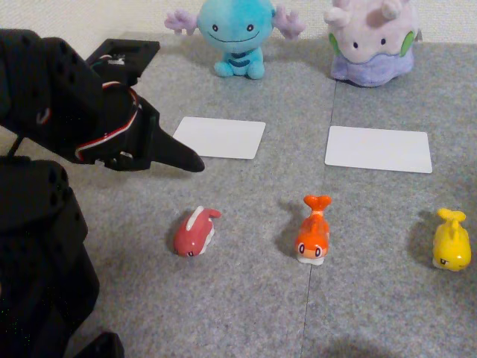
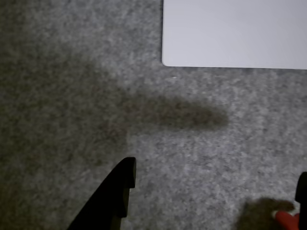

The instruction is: Wooper wants to eat egg sudhi, and Goomy wants to eat shrimp sushi

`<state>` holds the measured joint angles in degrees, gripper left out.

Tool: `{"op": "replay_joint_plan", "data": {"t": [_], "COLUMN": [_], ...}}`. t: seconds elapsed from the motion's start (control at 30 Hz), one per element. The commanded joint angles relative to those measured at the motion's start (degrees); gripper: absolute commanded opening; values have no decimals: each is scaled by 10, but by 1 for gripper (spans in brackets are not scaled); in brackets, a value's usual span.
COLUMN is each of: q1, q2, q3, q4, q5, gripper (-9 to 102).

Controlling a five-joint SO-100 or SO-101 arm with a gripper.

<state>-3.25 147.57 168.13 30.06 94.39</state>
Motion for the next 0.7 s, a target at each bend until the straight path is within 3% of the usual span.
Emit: {"op": "replay_joint_plan", "data": {"t": [0.0,0.43,0.67], "q1": [11,72,84], "q2": [4,5,-6], "q3": [-3,-22,-264], "q4": [-12,-15,185], "q5": [-4,-20,-24], "gripper": [38,38,38]}}
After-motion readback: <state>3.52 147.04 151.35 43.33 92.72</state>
